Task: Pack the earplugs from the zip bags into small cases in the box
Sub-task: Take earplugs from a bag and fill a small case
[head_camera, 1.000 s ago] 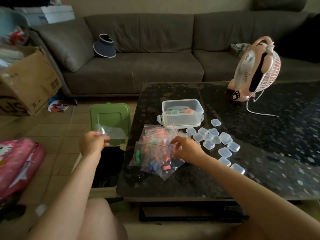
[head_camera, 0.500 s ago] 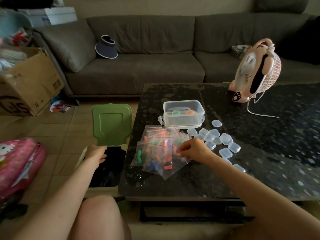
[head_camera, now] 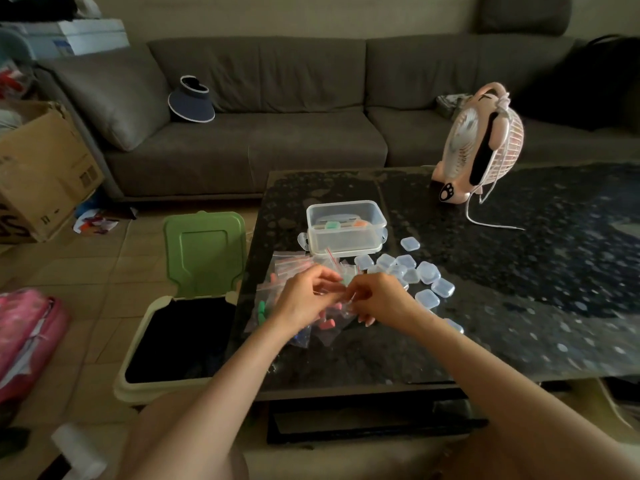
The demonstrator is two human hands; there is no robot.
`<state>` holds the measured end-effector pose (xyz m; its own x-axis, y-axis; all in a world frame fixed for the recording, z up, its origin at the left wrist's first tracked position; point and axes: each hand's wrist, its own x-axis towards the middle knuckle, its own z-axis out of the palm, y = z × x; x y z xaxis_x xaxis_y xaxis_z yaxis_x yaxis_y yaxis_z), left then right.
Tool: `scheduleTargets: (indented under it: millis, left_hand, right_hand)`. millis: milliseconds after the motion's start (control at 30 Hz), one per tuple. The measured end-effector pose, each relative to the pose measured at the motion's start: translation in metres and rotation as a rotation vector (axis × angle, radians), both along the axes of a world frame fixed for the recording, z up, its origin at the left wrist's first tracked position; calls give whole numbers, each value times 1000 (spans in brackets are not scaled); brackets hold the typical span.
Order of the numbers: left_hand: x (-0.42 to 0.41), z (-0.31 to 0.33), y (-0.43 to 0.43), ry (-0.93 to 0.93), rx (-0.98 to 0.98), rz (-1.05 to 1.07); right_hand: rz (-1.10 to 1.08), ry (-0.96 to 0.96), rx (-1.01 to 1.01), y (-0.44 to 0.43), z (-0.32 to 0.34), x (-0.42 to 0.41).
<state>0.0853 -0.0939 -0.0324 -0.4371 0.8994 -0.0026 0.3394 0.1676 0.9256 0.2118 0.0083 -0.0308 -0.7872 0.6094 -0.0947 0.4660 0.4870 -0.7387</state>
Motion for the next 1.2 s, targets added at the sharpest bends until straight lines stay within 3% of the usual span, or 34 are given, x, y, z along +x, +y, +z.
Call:
scheduleTargets:
  millis: [300,600,933,1200]
  left_hand:
    - [13,-20,4,-80,-74,117]
    - [17,-9,1,-320,-107,161]
    - [13,-7,-7,-305,-67,114]
    - [12,-9,-6,-272,-41,49]
  right_hand:
    - [-73,62,-3,3,-16,10]
    - [28,152,19,1,-7,11]
    - [41,155,52,6,-8,12]
    - [155,151,-101,7,-5,15]
